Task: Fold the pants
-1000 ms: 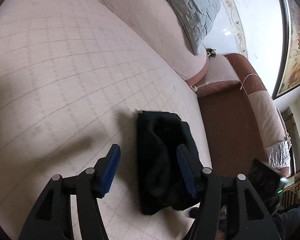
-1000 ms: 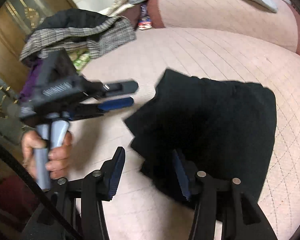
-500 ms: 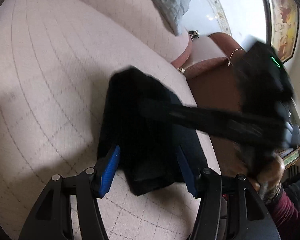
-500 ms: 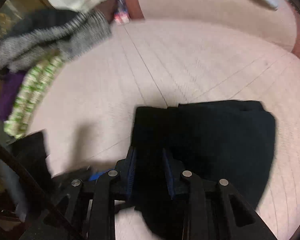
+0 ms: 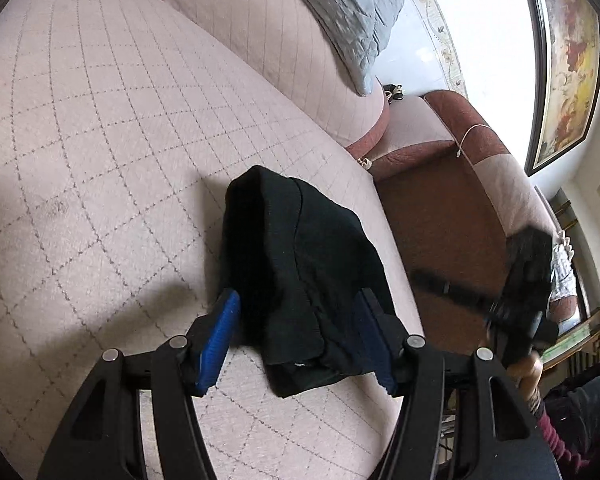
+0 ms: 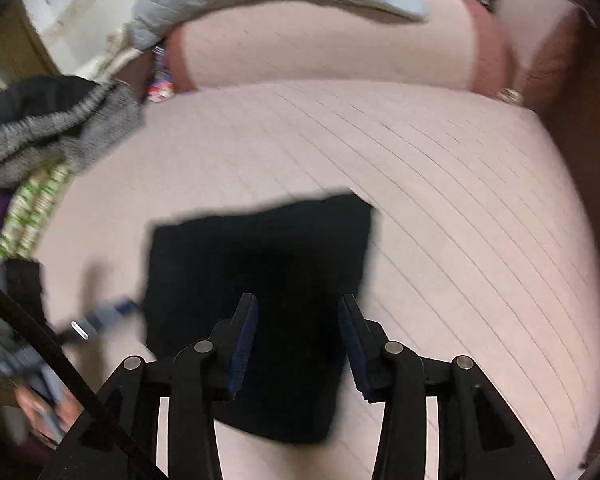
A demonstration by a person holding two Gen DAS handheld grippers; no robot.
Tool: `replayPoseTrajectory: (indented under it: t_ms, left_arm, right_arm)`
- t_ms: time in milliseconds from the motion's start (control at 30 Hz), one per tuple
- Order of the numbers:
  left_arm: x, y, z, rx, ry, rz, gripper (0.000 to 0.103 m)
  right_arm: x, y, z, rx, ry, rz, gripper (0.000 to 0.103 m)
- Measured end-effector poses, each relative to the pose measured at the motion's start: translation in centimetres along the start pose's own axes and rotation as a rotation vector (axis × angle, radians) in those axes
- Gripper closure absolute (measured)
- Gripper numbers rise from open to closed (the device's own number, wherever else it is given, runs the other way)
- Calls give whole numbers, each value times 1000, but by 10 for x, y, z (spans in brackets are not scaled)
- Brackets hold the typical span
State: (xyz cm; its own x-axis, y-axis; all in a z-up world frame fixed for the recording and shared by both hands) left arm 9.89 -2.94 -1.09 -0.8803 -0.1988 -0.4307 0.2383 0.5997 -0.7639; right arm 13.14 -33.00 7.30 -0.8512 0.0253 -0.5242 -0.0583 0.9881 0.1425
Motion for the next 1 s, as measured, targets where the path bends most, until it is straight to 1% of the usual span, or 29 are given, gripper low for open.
replayPoseTrajectory:
  t_ms: [67, 167, 233, 267, 300, 333, 367, 400, 433, 467, 533, 600, 633, 700, 733, 833, 867, 900, 933, 967, 1000]
  left_arm:
    - [3, -2, 4, -31, -5, 15, 44]
    - [11, 2, 6, -67, 2, 21, 44]
    - [15, 7, 8, -90, 12, 23, 44]
    - [17, 9, 9, -101, 14, 26, 44]
    - [19, 10, 10, -112, 17, 31, 44]
    - [20, 11, 9, -118, 19, 36, 44]
    - [21, 11, 10, -124, 20, 43, 44]
    - [22, 12, 9, -126, 21, 49, 44]
    - [22, 10, 9, -127, 21, 55, 44]
    - [21, 10, 9, -122, 20, 58, 44]
    - [19, 9, 9, -109, 18, 51, 44]
    - [16, 9, 10, -92, 16, 33, 44]
    - [14, 10, 11, -82, 14, 21, 44]
    - [12, 11, 10, -73, 14, 8, 44]
    - [12, 12, 11, -74, 14, 5, 44]
    - [12, 15, 11, -78, 14, 2, 44]
    - [12, 16, 11, -79, 13, 1, 44]
    - [11, 15, 11, -78, 11, 0, 44]
    - [11, 16, 11, -76, 10, -1, 44]
    - [10, 16, 12, -76, 10, -2, 44]
    - [10, 17, 12, -77, 11, -2, 44]
  right_arm:
    - [15, -14, 2, 19, 3, 26, 57]
    - [23, -13, 9, 11, -11, 56, 57]
    - [25, -2, 18, 34, -12, 24, 49]
    - [25, 3, 24, 73, -14, -3, 39]
    - [25, 5, 32, 141, -7, -36, 37]
    - [23, 13, 43, 180, 13, -59, 45]
    - [25, 15, 49, 185, 35, -70, 64]
    - [25, 17, 49, 203, 36, -74, 72]
    - [24, 17, 45, 209, 19, -76, 76]
    - [21, 17, 39, 194, 1, -67, 80]
    - [19, 9, 26, 145, -24, -15, 86]
    - [20, -4, 16, 97, -49, 50, 96]
    - [22, -16, 12, 83, -65, 92, 97]
    - [25, -37, 9, 94, -75, 152, 103]
    - [27, -46, 10, 113, -71, 176, 103]
    - [39, -75, 21, 182, -24, 221, 103]
    - [39, -80, 21, 197, -29, 228, 100]
    - [39, -79, 15, 183, -55, 231, 100]
    - [36, -73, 8, 160, -91, 225, 98]
    - [29, -63, 0, 142, -131, 199, 87]
    - [24, -56, -5, 136, -155, 173, 69]
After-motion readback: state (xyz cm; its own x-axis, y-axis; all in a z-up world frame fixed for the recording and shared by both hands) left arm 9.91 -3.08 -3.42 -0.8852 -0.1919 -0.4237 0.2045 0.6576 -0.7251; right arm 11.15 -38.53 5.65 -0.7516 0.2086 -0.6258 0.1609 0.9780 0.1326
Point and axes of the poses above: each gripper's, at about its wrist camera, not at the fingertips, and z roughly the way its jaws point, y to its left, x to its underside, the point moved 6 cm from there along z, roughly the way its jaws point, and after that the axes turned 3 degrees about -y, right-handed, at the moved point
